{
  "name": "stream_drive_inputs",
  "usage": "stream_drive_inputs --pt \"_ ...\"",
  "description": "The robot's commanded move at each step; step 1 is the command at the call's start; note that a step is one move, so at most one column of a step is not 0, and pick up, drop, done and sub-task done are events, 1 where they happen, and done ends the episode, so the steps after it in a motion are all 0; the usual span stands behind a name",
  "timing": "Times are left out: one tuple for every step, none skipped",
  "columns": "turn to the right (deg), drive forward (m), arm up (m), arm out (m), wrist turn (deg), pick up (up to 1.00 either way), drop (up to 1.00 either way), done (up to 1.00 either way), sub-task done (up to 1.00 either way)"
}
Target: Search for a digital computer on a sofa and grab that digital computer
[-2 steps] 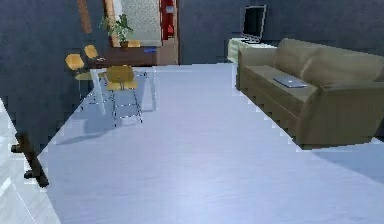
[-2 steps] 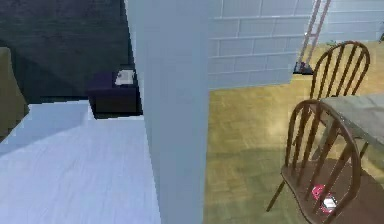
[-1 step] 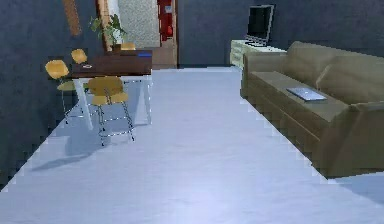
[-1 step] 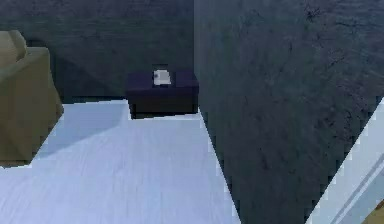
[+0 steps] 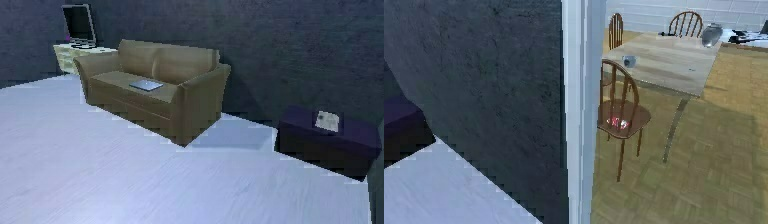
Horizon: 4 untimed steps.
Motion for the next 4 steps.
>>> stream_drive_inputs --pt "6.0 0.0 0.0 0.0 0.0 0.0 0.0 0.0 0.0" --pt "0.0 1.0 0.0 0.0 0.0 0.0 0.0 0.0 0.0" --pt "9.0 0.0 0.0 0.0 0.0 0.0 0.0 0.0 0.0" --pt "0.0 0.25 0.0 0.0 0.0 0.0 0.0 0.0 0.0"
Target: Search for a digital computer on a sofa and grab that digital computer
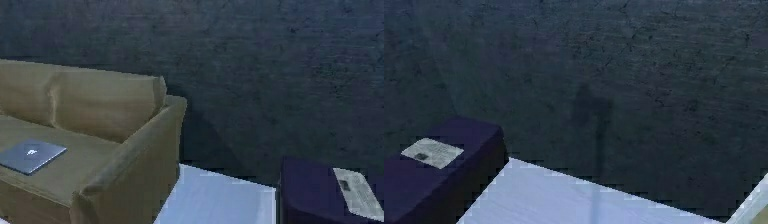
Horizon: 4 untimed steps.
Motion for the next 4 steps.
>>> stream_drive_inputs --pt "-45.0 0.0 0.0 0.0 0.0 0.0 0.0 0.0 0.0" --pt "-45.0 0.0 0.0 0.0 0.0 0.0 0.0 0.0 0.0" --pt "-42.0 0.0 0.0 0.0 0.0 0.0 0.0 0.0 0.0" --pt "0.0 0.3 0.0 0.0 0.0 0.0 0.0 0.0 0.0"
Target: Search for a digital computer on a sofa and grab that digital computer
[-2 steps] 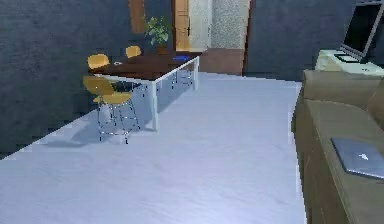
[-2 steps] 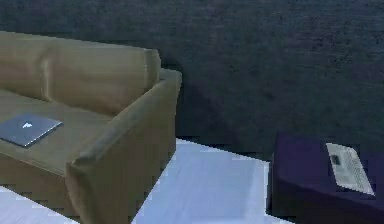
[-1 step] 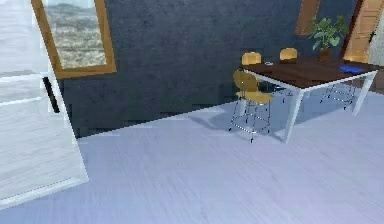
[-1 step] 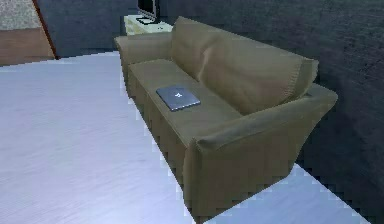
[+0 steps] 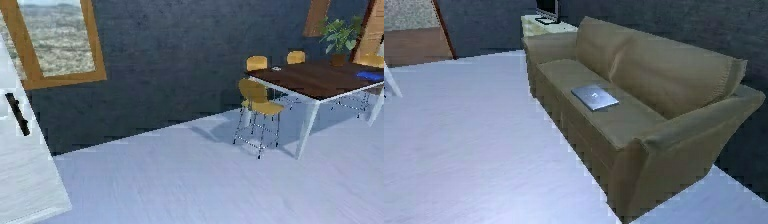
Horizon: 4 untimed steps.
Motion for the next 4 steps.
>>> stream_drive_inputs --pt "45.0 0.0 0.0 0.0 0.0 0.0 0.0 0.0 0.0" --pt "30.0 0.0 0.0 0.0 0.0 0.0 0.0 0.0 0.0" --pt "0.0 0.6 0.0 0.0 0.0 0.0 0.0 0.0 0.0" --pt "-45.0 0.0 0.0 0.0 0.0 0.0 0.0 0.0 0.0"
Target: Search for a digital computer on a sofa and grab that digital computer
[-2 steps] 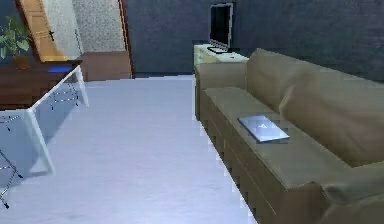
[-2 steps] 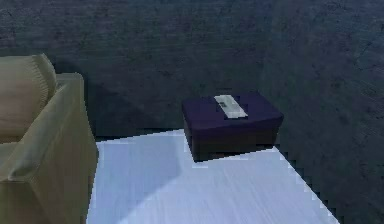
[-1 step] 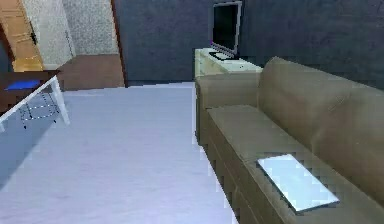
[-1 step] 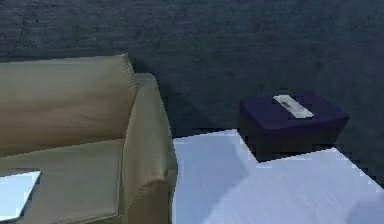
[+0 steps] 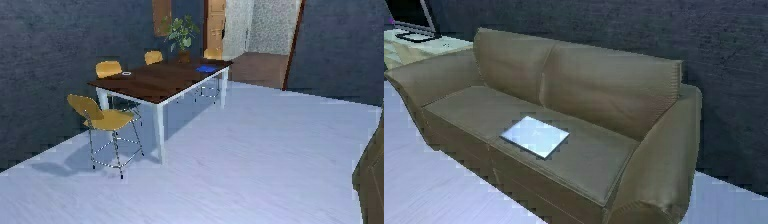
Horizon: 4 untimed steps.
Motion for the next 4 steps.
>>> stream_drive_inputs --pt "-9.0 0.0 0.0 0.0 0.0 0.0 0.0 0.0 0.0" --pt "45.0 0.0 0.0 0.0 0.0 0.0 0.0 0.0 0.0" --pt "6.0 0.0 0.0 0.0 0.0 0.0 0.0 0.0 0.0" --pt "0.0 1.0 0.0 0.0 0.0 0.0 0.0 0.0 0.0"
